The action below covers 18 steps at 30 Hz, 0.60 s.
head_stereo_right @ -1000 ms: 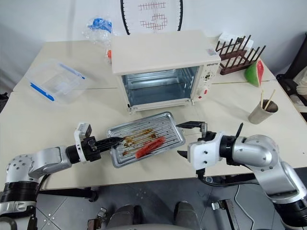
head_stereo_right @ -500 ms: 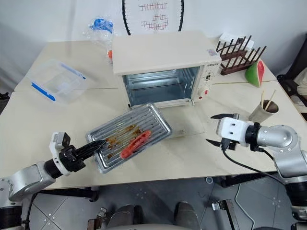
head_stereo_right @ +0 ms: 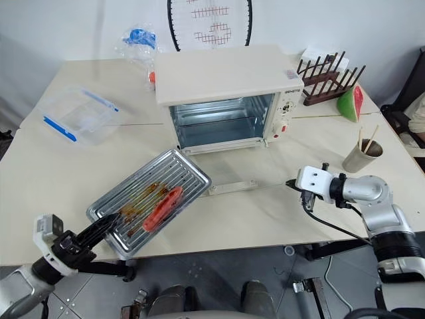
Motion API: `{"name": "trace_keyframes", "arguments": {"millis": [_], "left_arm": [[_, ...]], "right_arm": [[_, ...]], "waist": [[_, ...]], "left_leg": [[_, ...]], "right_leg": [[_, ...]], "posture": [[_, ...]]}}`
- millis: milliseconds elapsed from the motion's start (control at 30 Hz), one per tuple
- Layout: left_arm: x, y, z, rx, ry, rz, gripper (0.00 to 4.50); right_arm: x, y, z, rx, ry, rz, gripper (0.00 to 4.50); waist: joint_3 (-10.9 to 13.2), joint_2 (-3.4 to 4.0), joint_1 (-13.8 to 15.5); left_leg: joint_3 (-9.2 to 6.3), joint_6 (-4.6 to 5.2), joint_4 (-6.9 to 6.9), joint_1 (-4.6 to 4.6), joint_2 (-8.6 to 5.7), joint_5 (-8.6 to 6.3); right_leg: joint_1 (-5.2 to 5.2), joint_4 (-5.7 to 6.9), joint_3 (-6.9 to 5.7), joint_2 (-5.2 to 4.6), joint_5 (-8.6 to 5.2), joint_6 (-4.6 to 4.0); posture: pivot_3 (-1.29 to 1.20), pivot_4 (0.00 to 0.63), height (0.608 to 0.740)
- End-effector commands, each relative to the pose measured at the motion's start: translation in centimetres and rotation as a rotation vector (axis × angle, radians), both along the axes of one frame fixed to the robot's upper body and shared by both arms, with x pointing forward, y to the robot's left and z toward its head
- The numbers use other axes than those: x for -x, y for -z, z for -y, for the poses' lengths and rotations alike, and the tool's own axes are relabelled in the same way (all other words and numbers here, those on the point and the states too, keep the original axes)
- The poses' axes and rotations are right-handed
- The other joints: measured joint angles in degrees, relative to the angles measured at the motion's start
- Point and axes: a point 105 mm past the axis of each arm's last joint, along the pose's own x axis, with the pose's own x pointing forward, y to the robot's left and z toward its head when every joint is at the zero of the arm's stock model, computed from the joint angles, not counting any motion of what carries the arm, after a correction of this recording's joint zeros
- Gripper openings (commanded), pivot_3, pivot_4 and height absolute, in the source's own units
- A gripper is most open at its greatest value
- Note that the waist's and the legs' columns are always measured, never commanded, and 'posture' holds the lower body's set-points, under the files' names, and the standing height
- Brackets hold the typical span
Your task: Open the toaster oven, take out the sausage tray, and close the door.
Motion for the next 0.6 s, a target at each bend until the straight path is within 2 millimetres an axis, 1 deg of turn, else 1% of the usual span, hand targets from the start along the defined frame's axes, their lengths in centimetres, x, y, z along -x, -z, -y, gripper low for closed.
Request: {"name": "trace_keyframes", "arguments": {"millis": [33,133,300,400,500,600], "left_arm": [[1.1,-1.3,-0.4,-0.015,-0.061,0.065,0.00],[2.2,-1.3,-1.4,-0.023,-0.137,0.060,0.00],[3.3,-1.1,-2.5,-0.028,-0.222,0.045,0.00],[3.7,-1.0,-2.9,-0.019,-0.258,0.046,0.00],[4.0,-0.6,-3.6,-0.012,-0.297,0.025,0.00],[4.4,-0.3,-4.0,-0.020,-0.301,0.005,0.00]], "right_arm": [[-0.2,0.7,-0.9,-0.037,-0.027,-0.019,0.03],[-0.4,0.6,-2.1,-0.074,-0.064,-0.020,0.03],[-0.5,0.0,-3.3,-0.120,-0.101,-0.019,0.03],[-0.4,-1.0,-3.8,-0.153,-0.114,-0.014,0.03],[-0.5,-2.4,-4.0,-0.176,-0.121,0.005,0.03],[-0.5,-4.5,-4.1,-0.203,-0.121,0.028,0.03]], "waist": [[-0.01,-0.02,-0.07],[-0.03,-0.02,-0.09],[-0.03,-0.02,-0.11],[-0.02,-0.02,-0.09],[-0.01,0.00,0.07],[-0.01,0.00,0.04]], "left_leg": [[0.00,-0.01,0.01,0.00,0.01,-0.01],[-0.01,-0.03,0.00,0.01,0.02,-0.03],[-0.02,-0.04,-0.02,0.03,0.04,-0.06],[-0.02,-0.03,-0.01,0.03,0.04,-0.07],[-0.04,0.00,0.00,0.02,0.03,-0.09],[-0.07,0.03,0.01,0.01,0.03,-0.13]], "right_leg": [[0.00,0.00,0.00,0.00,0.00,0.00],[0.00,-0.01,0.01,0.01,-0.01,-0.02],[-0.02,-0.01,0.02,0.03,-0.05,-0.08],[-0.02,-0.02,0.03,0.02,-0.05,-0.09],[-0.03,-0.01,0.05,0.02,-0.05,-0.09],[-0.03,-0.03,0.05,0.01,-0.05,-0.09]], "posture": [[0.00,0.150,0.740],[0.00,0.150,0.740],[0.00,0.150,0.740],[0.00,0.150,0.740],[0.00,0.150,0.740],[0.00,0.150,0.740]]}}
